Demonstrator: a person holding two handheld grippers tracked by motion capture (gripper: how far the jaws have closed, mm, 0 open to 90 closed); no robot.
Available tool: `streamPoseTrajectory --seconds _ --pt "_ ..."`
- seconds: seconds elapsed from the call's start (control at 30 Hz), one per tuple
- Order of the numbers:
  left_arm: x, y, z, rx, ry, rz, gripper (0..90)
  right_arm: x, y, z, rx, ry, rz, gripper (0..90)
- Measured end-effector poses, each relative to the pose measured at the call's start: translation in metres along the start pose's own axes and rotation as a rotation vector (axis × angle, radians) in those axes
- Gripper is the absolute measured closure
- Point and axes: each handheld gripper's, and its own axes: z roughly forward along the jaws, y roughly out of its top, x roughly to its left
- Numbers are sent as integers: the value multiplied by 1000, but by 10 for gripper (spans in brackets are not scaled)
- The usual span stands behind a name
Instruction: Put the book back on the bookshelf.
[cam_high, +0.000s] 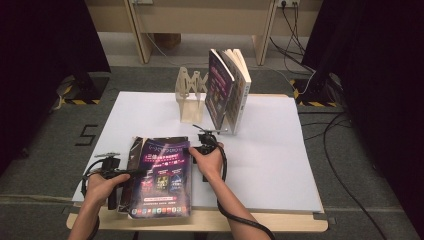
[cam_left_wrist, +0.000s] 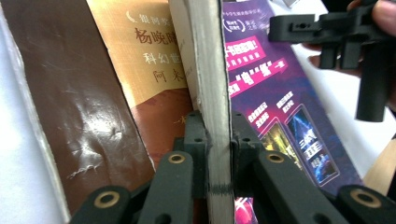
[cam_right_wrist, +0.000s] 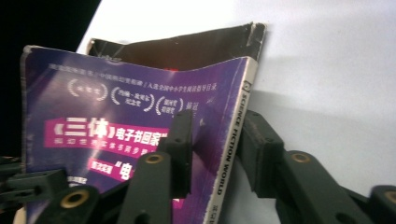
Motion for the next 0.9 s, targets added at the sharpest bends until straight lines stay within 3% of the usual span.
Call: streamPoseTrajectory --seconds 0.17,0.4,0.7,0.77,0.8,0.9 --pt "-1 1 0 9 20 15 778 5 7 -8 7 36 -21 756" --pt "-6 3 1 24 48 56 749 2 13 -17 58 88 9 791" --pt "-8 5 -1 8 56 57 628 10 18 -36 25 167 28 830" --pt "-8 6 -2 6 90 80 556 12 20 -42 8 184 40 837" --pt "-7 7 -4 -12 125 105 526 12 21 -45 -5 185 31 838" --pt "-6 10 -10 -41 149 104 447 16 24 -58 -37 169 21 839"
